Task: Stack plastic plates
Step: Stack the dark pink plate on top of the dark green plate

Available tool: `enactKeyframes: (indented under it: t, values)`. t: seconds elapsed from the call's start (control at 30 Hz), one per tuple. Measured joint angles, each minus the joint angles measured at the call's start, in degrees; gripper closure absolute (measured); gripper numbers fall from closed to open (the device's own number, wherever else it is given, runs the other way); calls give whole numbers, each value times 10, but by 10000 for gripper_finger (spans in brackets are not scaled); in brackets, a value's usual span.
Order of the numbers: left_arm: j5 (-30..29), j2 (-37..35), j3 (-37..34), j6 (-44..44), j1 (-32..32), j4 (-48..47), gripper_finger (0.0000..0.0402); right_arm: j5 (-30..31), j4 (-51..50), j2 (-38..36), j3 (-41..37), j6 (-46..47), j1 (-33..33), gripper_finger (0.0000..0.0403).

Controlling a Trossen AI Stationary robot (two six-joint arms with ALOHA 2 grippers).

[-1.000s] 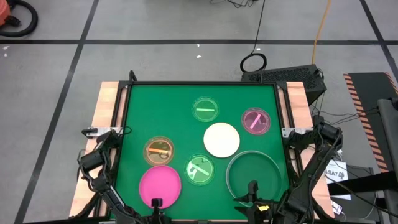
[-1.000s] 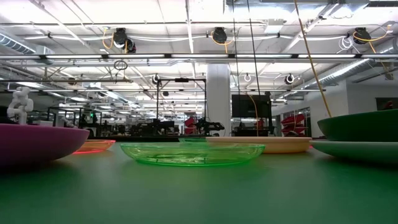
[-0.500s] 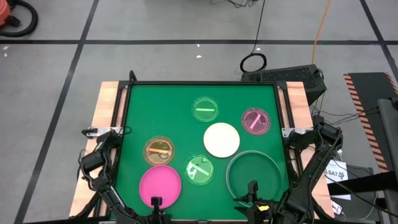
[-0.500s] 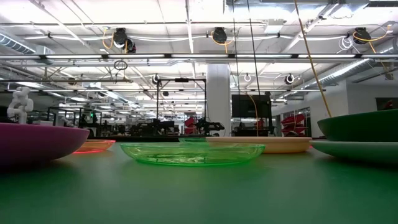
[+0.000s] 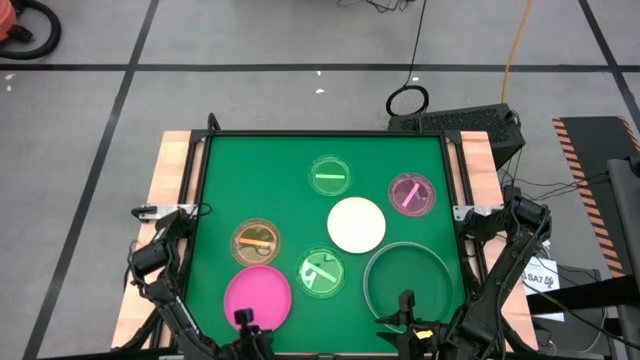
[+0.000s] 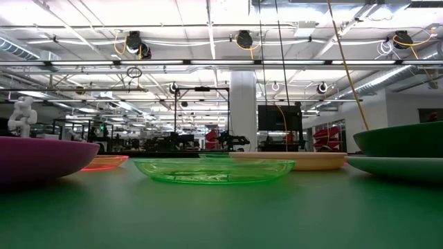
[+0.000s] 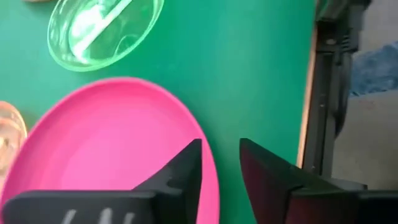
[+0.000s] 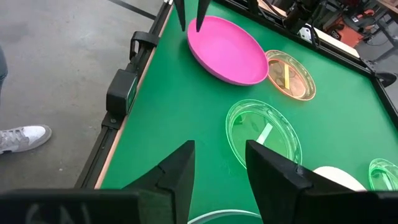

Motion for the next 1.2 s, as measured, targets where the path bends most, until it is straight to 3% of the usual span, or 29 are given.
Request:
enactKeyframes:
  t: [0.2, 0.33, 0.47, 0.73, 0.97, 1.2]
  values:
    - [4, 28, -1, -23, -3, 0, 214, 0, 0, 0, 0, -1, 0, 268]
    - [7, 40, -1, -42, -3, -11, 206, 0, 0, 0, 0, 0, 0, 268]
    - [16, 48, -1, -46, -1, -31, 238, 0, 0, 0, 0, 0, 0, 268]
    - [17, 47, -1, -9, 2, -30, 384, 0, 0, 0, 0, 3, 0, 268]
    - [18, 47, 7, 10, 10, -30, 388, 0, 0, 0, 0, 10, 0, 268]
    - [3, 47, 73, 52, 18, -69, 388, 0, 0, 0, 0, 14, 0, 268]
